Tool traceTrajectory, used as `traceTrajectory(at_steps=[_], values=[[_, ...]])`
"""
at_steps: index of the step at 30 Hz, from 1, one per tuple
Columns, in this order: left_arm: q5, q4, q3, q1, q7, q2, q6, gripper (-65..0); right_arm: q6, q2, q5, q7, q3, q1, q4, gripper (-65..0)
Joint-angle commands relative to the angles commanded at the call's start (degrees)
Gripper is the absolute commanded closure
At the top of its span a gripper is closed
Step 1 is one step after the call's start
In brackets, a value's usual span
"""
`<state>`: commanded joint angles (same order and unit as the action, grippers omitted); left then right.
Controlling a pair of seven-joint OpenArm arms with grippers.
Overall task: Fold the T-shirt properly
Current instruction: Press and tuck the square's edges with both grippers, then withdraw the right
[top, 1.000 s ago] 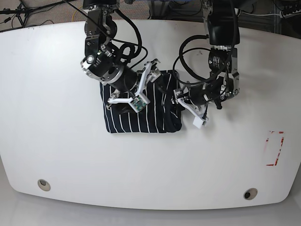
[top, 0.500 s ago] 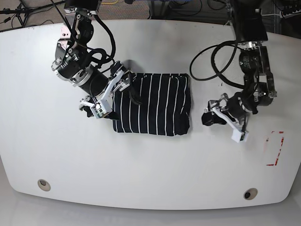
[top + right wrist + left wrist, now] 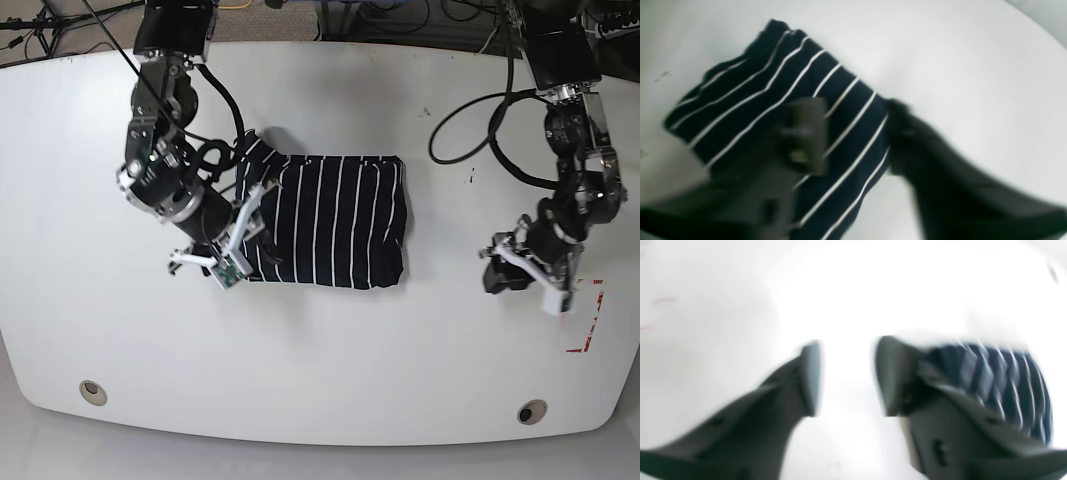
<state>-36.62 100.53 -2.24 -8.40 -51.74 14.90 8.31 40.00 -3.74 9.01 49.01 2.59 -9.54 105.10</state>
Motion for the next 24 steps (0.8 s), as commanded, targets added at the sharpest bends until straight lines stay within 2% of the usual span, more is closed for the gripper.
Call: traceTrajectory(at_steps=[2,4,10,16,24], values=[[0.18,0.00,4.22,0.00,1.23,-1.32,0.00,-5.1,0.00,0.00,-2.64,-1.67,-0.97,-1.93,-3.34,-0.6],[0.35,0.00,6.15,0.18,2.29,-2.37,0.00,-5.3,0.00,0.00,-4.04,-3.52,-1.41,-3.16,-5.89,-0.2],[7.30,1.85,14.59,3.96,4.48,-5.98,0.00,-5.4,0.00,-0.26,-8.00,-13.27,-1.58,-5.71,-17.93,-0.2],[12.13,2.73,24.18,7.21,4.57,-6.33,0.00,-5.4,0.00,-0.44,-9.05,-19.52,-1.58,-5.54,-25.76,-0.2],[16.26,-0.97,25.14,9.05,4.57,-5.98,0.00,-5.6,0.00,-2.02,-8.88,-27.52,-1.58,-2.81,-32.62,-0.2]])
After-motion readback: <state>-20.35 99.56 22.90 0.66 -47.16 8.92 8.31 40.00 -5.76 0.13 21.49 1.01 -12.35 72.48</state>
